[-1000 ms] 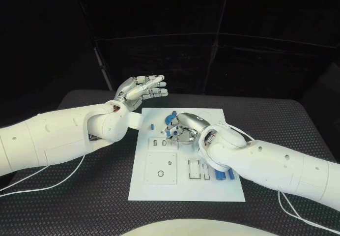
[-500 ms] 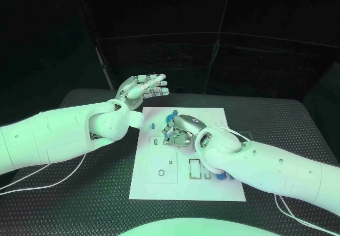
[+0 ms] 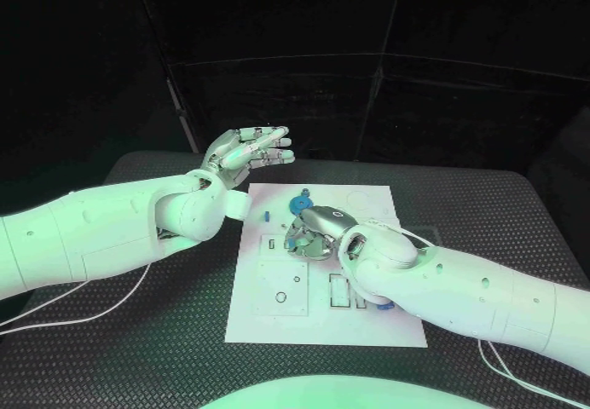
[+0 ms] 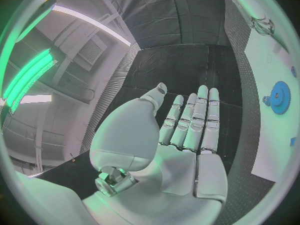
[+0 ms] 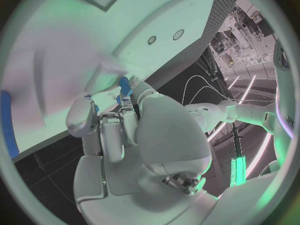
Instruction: Assemble the parts on the task board
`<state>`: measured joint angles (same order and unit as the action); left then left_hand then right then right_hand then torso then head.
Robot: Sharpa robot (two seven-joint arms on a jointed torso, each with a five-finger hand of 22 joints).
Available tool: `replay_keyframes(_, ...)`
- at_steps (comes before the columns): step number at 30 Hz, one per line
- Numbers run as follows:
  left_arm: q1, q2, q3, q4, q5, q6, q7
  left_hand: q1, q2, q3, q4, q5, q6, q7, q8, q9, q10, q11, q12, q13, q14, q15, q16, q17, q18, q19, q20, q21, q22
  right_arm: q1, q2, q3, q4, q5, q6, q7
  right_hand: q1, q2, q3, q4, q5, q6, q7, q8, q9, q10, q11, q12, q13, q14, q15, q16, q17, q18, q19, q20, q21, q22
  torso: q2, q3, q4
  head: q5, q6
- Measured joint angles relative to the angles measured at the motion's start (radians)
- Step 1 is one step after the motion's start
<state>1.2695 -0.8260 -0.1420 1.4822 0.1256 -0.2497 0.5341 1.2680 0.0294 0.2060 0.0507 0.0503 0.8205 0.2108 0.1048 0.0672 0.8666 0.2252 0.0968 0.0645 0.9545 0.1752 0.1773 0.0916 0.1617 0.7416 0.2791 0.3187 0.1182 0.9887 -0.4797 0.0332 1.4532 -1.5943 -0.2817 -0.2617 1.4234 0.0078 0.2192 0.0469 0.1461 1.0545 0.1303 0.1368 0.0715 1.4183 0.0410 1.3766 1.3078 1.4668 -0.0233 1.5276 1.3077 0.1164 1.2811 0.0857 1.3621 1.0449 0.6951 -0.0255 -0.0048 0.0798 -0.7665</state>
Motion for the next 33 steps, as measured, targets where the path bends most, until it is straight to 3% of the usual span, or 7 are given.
replay_keyframes(12, 0.000, -0.001, 0.000, 0.000, 0.000, 0.000, 0.000, 0.000, 0.000, 0.000, 0.000, 0.000, 0.000, 0.000, 0.000, 0.000, 0.000, 0.000, 0.000, 0.000, 0.000, 0.000, 0.000, 0.000, 0.000, 0.000, 0.000, 0.000, 0.000, 0.003, 0.003, 0.000, -0.005, -0.012, 0.023, -0.003, -0.007, -0.007, 0.002, -0.002, 0.000, 0.000, 0.000, 0.000, 0.000, -0.004, 0.004, 0.000, 0.000, 0.000, 0.000, 0.000, 0.000, 0.000, 0.000, 0.000, 0.000, -0.001, 0.000, 0.0005, -0.0001, 0.004, -0.005)
replay_keyframes(33, 0.000, 0.000, 0.000, -0.002, 0.000, 0.001, 0.000, 0.000, 0.000, 0.004, -0.004, 0.000, 0.000, 0.000, 0.000, 0.000, 0.000, 0.000, 0.000, 0.000, 0.000, 0.000, 0.000, -0.001, 0.000, 0.000, 0.000, 0.000, -0.001, 0.001, -0.003, 0.000, 0.005, -0.060, 0.018, -0.043, -0.018, -0.018, 0.002, -0.002, 0.000, 0.001, 0.001, 0.001, -0.001, -0.004, 0.004, -0.004, 0.000, 0.000, 0.000, 0.000, 0.000, 0.000, 0.000, 0.000, 0.000, -0.001, 0.000, 0.0006, -0.0014, 0.001, -0.010)
